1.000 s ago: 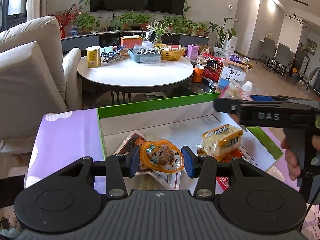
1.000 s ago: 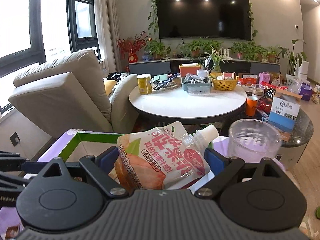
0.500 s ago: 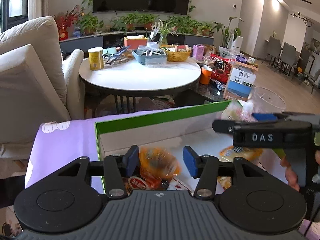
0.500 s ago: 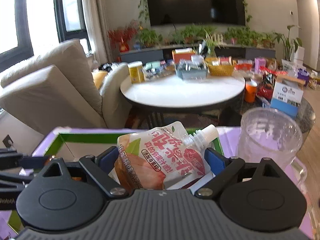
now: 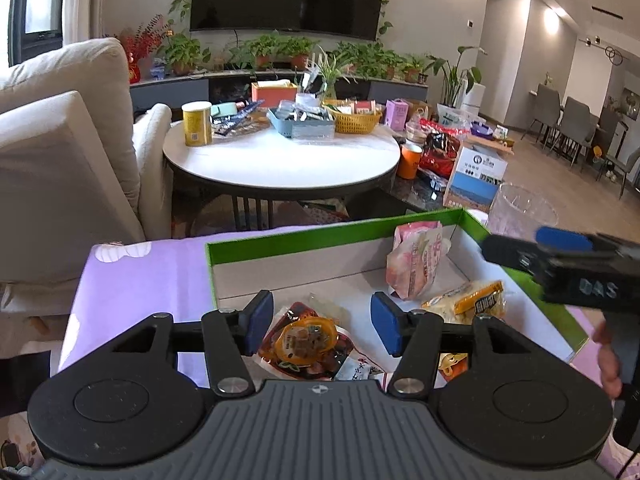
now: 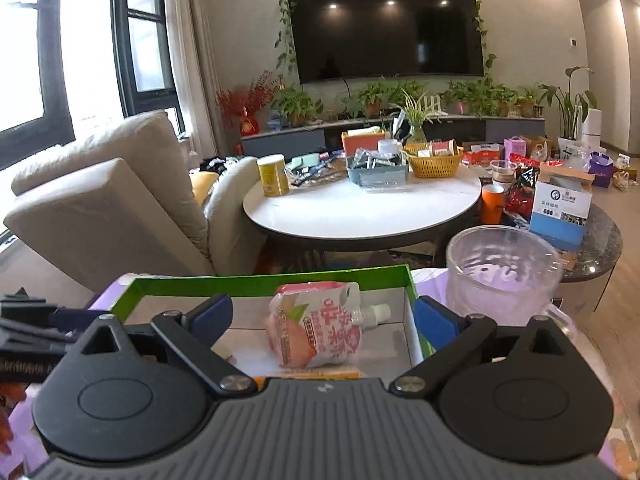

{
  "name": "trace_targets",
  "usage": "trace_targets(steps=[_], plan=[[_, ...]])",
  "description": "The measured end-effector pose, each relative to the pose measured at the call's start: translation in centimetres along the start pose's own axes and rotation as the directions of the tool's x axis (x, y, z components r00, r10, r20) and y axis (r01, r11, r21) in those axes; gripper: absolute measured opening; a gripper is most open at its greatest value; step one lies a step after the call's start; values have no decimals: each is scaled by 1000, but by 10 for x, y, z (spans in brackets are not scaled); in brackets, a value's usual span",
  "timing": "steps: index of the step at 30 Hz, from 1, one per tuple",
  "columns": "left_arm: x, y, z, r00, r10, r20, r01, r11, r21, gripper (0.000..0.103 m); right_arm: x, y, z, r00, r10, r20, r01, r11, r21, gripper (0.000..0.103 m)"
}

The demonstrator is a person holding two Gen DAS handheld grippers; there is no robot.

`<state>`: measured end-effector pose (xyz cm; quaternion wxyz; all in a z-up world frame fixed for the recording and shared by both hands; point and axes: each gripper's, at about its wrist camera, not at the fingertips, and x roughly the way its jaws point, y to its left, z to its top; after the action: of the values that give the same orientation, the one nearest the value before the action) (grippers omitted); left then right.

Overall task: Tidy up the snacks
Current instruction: 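Withdraw both tools from the box back toward the snack pile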

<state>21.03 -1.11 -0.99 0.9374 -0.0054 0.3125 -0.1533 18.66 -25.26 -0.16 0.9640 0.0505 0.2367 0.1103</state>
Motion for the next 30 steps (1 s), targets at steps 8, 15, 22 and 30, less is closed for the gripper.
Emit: trace_targets(steps=[8, 15, 22, 30], plan=[[-32, 4, -5, 999, 18, 34, -17, 1000, -17, 51, -40, -1, -5, 999, -31, 40, 34, 997, -69, 52], [-67, 21, -28, 997, 72, 35, -69, 995, -72, 51, -65, -9, -31, 998, -66, -11, 64, 989, -131, 52], [-78, 44, -57, 992, 124, -22, -126, 983, -136, 51, -88, -33, -64, 988, -123, -93, 121, 992, -24, 52], [-68, 48, -80, 989, 117, -91, -129, 980, -151, 51, -113, -46, -100, 978, -102, -182, 120, 989, 90, 52]])
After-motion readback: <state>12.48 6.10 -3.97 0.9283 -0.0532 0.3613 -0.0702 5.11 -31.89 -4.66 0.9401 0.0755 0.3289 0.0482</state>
